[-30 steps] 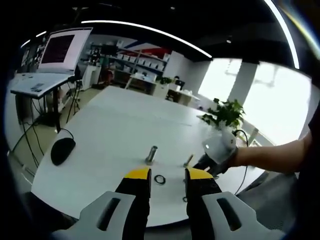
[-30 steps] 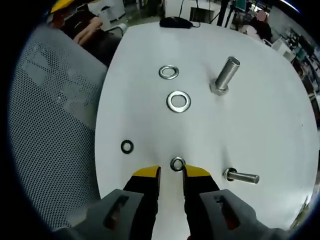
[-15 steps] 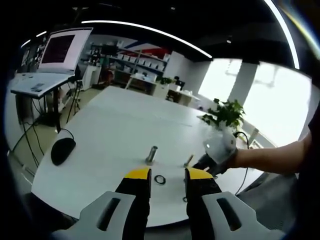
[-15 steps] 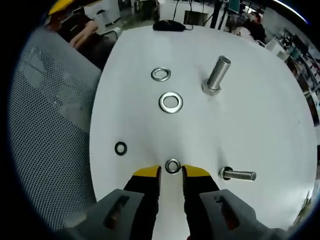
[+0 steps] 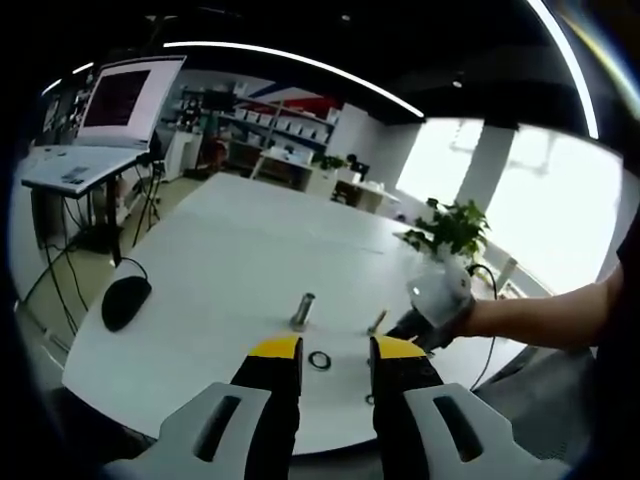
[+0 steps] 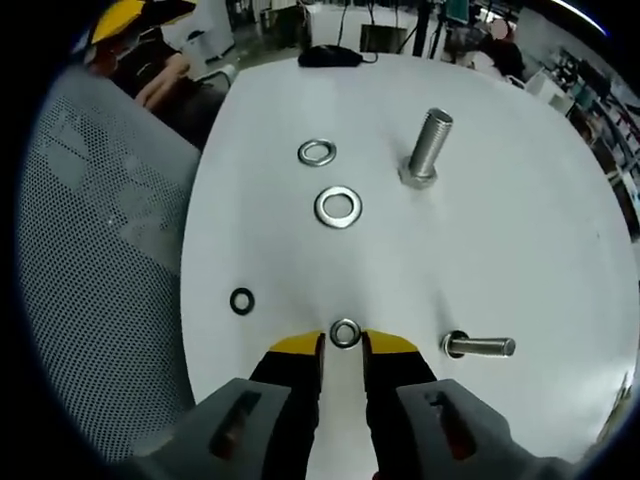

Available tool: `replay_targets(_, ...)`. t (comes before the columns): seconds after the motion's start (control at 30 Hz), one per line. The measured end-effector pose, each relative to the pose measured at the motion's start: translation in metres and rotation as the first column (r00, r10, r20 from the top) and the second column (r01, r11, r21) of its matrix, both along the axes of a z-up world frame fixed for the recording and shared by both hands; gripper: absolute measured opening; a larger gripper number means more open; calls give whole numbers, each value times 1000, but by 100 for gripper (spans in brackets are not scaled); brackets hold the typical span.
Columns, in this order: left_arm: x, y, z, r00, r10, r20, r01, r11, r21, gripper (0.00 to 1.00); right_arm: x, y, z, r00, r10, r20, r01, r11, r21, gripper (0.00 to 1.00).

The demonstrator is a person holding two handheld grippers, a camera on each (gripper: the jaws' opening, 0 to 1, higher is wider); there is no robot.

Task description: Place the washer onto the threaded stud by aligning its center hole with the stud, sliding it down to the base, and recovering from edge contact or off-axis alignment until the washer reaches the visible bottom stop.

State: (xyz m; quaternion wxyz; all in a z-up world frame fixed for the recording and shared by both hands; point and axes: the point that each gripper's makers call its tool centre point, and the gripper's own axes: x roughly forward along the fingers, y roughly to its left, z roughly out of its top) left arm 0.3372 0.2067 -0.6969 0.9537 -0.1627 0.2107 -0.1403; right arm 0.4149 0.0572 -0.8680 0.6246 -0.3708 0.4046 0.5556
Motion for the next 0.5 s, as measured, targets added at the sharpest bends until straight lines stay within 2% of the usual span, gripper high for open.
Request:
replay_targets(0.33,0,0,1,1000,1,5,-1,1000,-2,25,5,-1,4,1000,-12,16,12,1000,8,14)
replay_targets(0.5,0,0,1,1000,0,4,0,1000,-1,25,8,-1,15,999,-27,19,26,999,27,14)
